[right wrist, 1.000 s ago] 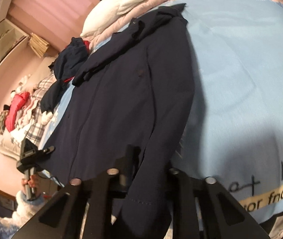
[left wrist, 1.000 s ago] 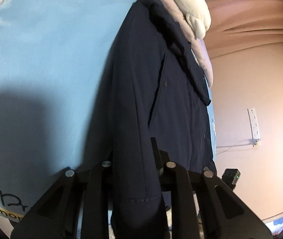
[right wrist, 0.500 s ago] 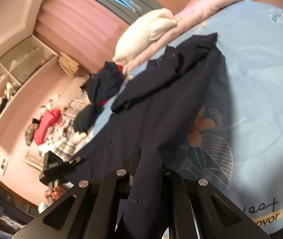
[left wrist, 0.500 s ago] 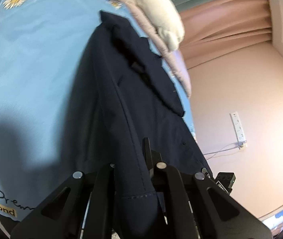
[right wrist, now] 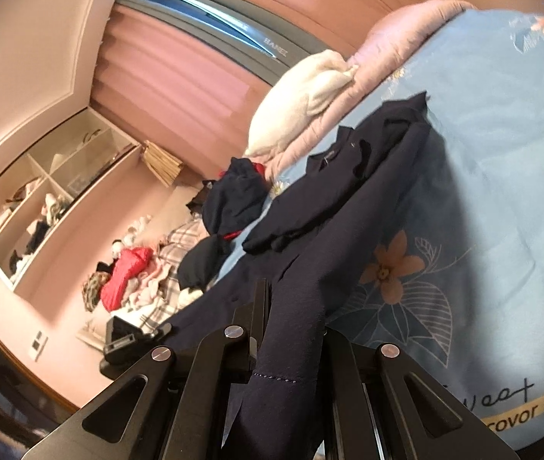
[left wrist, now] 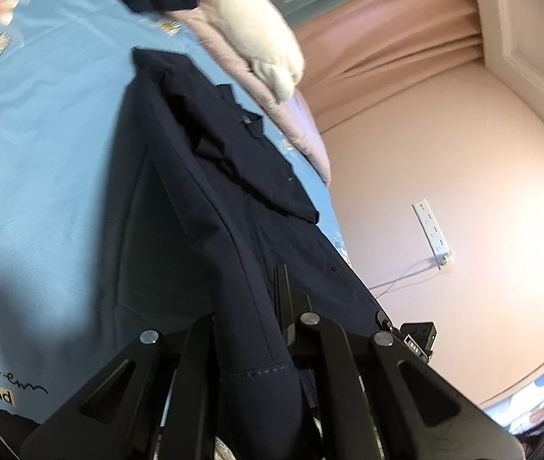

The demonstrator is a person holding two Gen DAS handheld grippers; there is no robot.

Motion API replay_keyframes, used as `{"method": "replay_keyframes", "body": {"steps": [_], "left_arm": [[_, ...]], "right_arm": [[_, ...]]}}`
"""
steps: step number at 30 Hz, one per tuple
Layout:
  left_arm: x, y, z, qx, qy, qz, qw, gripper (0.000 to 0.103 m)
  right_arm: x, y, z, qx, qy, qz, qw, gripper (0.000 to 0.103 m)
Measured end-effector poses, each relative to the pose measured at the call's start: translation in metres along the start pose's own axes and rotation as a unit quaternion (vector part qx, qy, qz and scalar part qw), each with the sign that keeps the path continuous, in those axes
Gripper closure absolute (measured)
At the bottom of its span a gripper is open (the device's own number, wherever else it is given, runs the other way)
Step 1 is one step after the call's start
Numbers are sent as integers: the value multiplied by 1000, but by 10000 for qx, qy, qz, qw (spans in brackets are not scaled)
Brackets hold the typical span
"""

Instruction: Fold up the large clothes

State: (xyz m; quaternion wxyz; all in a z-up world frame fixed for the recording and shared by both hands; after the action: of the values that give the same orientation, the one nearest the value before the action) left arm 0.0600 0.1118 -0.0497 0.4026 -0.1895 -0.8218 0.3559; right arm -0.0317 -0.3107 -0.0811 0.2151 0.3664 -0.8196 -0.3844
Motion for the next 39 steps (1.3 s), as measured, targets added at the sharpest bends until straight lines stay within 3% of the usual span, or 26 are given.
{"method": "replay_keyframes", "body": {"steps": [8,15,24,28,33,39], "left_arm": [[31,-49,11,-688,-254,284,9969,100],[61,-81,21,-1079,-564,714,9900,100],[106,-114,15,-1397,-1029,1167,9779,99],[117,-117,10,-1451,-1226,1227,9741,97],[104,-100,0,-1129,-1188,1170,9795,97],[75,-74,-21,-617,-1150,770,9884,94]], "right_arm": [[23,39,-7,626,-255,-174,9976,95],[39,67,-12,1082,-572,-592,9907,95],[55,119,-16,2083,-866,-1231,9664,95],[59,120,-22,2249,-962,-1303,9608,95],[49,93,-35,1923,-1036,-1133,9693,94],[35,57,-49,1370,-1099,-730,9818,94]]}}
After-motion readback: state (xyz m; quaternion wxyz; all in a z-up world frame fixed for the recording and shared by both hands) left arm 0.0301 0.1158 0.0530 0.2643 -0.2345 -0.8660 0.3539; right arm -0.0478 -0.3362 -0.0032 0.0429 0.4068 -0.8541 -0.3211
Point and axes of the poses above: each gripper's, at about its wrist camera, not at the fingertips, and x roughly against the way its jaws point, y to its left, z to its underside, the point moved 4 cm from there along -x, roughly the way its jaws point, and after that the axes turned 10 degrees about -z, right-handed, at the moved point
